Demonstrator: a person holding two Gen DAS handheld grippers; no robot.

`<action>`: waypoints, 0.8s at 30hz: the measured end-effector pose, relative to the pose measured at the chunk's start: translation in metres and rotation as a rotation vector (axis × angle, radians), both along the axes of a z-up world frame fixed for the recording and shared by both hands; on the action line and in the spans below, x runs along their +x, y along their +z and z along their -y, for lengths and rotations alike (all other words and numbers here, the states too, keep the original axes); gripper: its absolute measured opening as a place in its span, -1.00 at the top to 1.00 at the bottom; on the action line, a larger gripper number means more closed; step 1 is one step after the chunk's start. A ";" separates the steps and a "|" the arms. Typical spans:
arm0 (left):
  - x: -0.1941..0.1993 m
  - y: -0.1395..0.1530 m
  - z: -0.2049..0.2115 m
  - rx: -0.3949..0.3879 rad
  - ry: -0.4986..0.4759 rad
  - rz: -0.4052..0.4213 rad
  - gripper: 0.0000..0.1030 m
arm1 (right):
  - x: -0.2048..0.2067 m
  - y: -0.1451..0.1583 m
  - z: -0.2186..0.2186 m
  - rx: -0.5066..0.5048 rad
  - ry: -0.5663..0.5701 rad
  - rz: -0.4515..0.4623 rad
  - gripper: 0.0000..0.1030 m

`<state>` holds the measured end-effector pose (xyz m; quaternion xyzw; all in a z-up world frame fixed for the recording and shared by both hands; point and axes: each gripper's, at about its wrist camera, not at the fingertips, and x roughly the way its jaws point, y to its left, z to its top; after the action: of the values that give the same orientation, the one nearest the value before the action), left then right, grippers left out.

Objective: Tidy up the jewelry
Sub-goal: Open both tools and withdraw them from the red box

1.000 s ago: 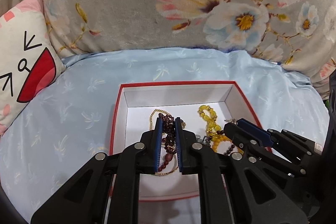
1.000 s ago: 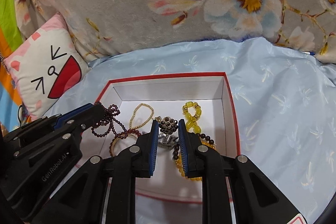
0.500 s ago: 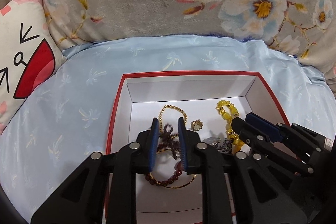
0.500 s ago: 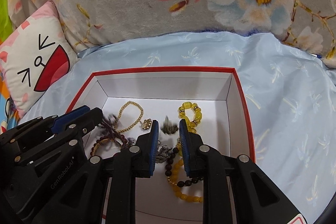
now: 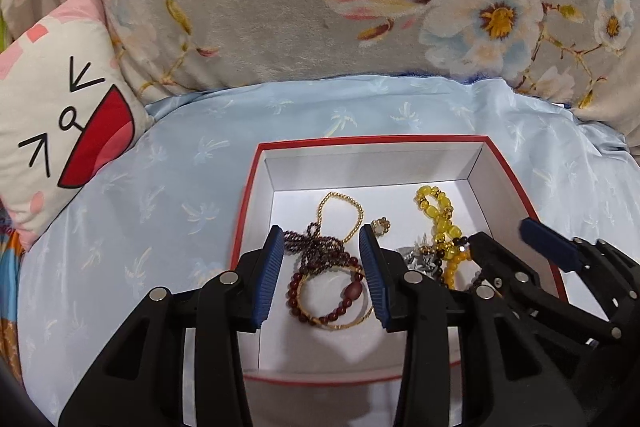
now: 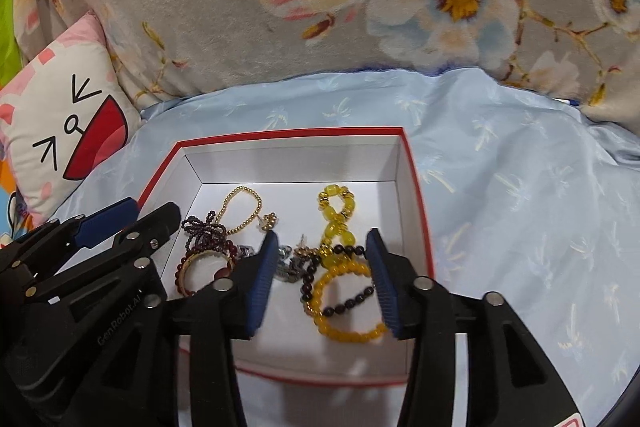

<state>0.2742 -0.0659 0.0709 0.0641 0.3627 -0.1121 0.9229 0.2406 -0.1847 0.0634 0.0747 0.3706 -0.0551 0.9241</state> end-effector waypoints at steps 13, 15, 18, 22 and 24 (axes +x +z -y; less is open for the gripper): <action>-0.055 0.012 -0.011 0.026 0.067 0.026 -0.20 | -0.065 0.015 -0.004 -0.040 -0.069 0.019 -0.19; -0.060 0.014 -0.014 0.022 0.076 0.028 -0.30 | -0.073 0.016 -0.004 -0.043 -0.074 0.018 -0.27; -0.068 0.017 -0.019 0.005 0.081 0.025 -0.38 | -0.084 0.017 -0.002 -0.039 -0.078 0.015 -0.39; -0.080 0.018 -0.022 0.014 0.090 0.035 -0.49 | -0.096 0.018 -0.002 -0.037 -0.087 0.008 -0.39; -0.084 0.018 -0.023 0.015 0.089 0.029 -0.50 | -0.100 0.019 -0.004 -0.037 -0.086 0.003 -0.42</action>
<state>0.1903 -0.0426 0.0891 0.0566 0.3526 -0.0674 0.9316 0.1404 -0.1808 0.0822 0.0736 0.3644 -0.1017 0.9227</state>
